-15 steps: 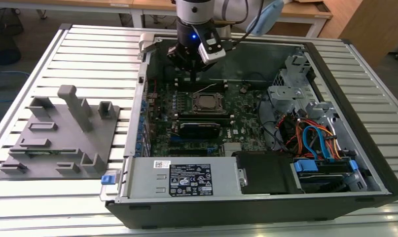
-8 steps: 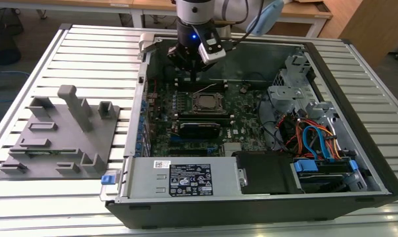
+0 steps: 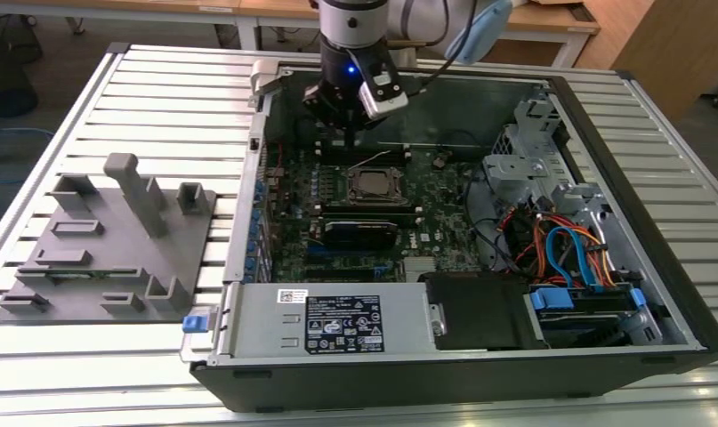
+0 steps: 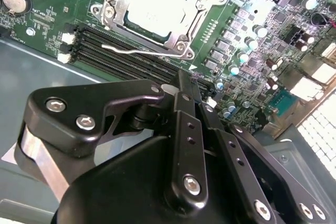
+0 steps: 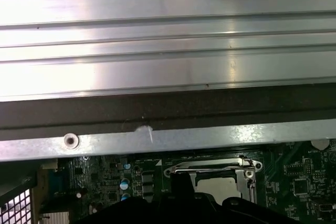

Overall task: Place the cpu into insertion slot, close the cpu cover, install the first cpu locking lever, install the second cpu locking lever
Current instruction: 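Install the first cpu locking lever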

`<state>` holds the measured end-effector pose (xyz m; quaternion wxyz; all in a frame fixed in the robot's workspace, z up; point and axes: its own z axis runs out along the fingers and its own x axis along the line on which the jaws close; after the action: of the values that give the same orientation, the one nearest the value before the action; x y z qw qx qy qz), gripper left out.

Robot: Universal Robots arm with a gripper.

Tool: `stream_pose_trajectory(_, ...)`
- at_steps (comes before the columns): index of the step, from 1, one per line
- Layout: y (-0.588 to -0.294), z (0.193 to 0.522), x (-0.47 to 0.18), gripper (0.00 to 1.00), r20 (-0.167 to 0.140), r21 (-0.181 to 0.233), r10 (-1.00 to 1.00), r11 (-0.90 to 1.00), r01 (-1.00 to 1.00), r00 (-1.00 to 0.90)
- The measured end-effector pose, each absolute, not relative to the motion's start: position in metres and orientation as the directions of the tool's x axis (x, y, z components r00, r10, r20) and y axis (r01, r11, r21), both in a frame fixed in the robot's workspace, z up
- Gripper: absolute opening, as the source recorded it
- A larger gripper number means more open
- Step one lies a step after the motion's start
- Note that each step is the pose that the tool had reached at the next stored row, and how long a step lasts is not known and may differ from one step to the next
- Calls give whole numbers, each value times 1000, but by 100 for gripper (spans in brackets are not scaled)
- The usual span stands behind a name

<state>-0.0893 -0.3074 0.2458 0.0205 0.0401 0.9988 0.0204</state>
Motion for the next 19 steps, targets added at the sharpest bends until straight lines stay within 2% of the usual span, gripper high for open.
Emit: stream_pose_trajectory(19,-307,242,-79,10,-39,48,81,996,79,-996)
